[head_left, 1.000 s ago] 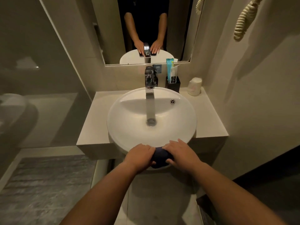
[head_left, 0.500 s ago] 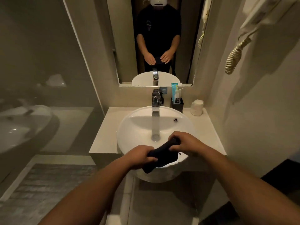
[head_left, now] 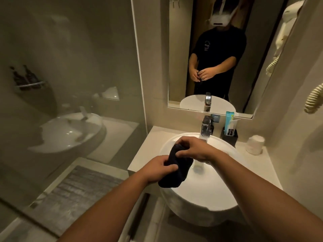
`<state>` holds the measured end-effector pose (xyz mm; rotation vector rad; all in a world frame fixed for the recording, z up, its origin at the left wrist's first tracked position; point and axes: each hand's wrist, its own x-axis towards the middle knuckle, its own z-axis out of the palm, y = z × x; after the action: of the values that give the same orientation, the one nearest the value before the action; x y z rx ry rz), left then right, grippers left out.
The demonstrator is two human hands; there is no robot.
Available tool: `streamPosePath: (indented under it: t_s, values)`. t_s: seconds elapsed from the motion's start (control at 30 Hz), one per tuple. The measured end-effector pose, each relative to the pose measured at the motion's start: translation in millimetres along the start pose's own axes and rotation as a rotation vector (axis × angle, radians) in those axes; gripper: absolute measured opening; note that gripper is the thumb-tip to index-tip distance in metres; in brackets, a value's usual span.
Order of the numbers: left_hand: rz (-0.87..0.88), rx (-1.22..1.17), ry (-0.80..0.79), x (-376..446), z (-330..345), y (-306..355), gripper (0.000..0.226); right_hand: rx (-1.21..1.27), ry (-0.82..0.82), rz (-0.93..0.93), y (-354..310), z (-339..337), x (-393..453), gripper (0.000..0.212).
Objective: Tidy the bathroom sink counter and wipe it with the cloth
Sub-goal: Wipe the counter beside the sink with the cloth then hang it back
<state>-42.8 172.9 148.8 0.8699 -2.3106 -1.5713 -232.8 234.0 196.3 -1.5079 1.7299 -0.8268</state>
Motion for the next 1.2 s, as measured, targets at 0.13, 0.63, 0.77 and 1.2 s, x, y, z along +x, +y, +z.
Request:
streamPosePath:
  t_s: [0.13, 0.63, 0.77, 1.2]
  values:
    - [-0.035, 0.072, 0.149, 27.1, -32.3, -31.6, 0.025, -0.023, 0.001, -0.034, 0.0, 17.1, 51.8, 0.018]
    - [-0.026, 0.484, 0.261, 265.8, -178.5, -114.9, 0.023, -0.353, 0.45, 0.339, 141.5, 18.9, 222.3, 0.027]
    - [-0.018, 0.679, 0.375, 331.6, -213.1, -132.4, 0.034, -0.738, 0.359, 0.373, 192.9, 40.4, 209.1, 0.038]
    - [0.165, 0.881, -0.102, 429.1, -154.2, -264.2, 0.059, -0.949, 0.515, 0.297, 260.6, 80.1, 213.1, 0.064]
